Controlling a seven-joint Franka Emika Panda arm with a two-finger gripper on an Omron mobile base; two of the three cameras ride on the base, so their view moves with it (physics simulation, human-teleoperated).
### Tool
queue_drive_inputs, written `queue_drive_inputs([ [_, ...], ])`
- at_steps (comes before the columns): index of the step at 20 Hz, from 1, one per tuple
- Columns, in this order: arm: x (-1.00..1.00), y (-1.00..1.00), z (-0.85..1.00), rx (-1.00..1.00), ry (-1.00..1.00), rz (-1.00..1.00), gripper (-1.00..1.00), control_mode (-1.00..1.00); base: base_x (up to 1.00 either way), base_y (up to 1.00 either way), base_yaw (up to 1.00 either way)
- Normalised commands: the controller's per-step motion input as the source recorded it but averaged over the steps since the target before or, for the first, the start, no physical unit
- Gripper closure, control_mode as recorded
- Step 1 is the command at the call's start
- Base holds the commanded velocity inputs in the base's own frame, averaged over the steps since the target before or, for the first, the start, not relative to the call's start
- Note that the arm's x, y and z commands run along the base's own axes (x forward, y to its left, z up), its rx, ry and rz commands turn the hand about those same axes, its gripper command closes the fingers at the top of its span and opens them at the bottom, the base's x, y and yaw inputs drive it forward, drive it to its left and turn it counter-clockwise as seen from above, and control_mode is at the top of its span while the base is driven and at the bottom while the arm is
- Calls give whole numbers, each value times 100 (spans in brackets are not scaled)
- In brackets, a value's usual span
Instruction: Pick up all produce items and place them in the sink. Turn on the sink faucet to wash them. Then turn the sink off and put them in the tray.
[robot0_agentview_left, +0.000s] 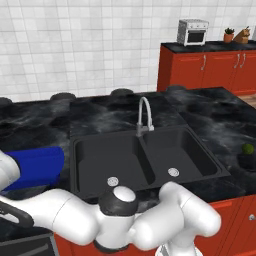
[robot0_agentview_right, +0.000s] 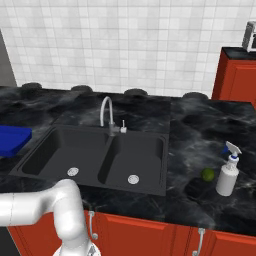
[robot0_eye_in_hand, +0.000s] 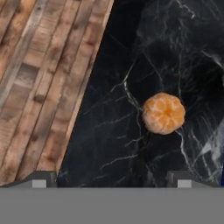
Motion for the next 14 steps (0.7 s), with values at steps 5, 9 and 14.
queue_drive_inputs([
  [5, 23, 23, -36, -1, 0, 0, -100, -100, 0, 0, 0],
  [9, 15, 30, -33, -2, 0, 0, -100, -100, 0, 0, 0],
  [14, 15, 36, -21, -1, 0, 0, -100, -100, 0, 0, 0],
])
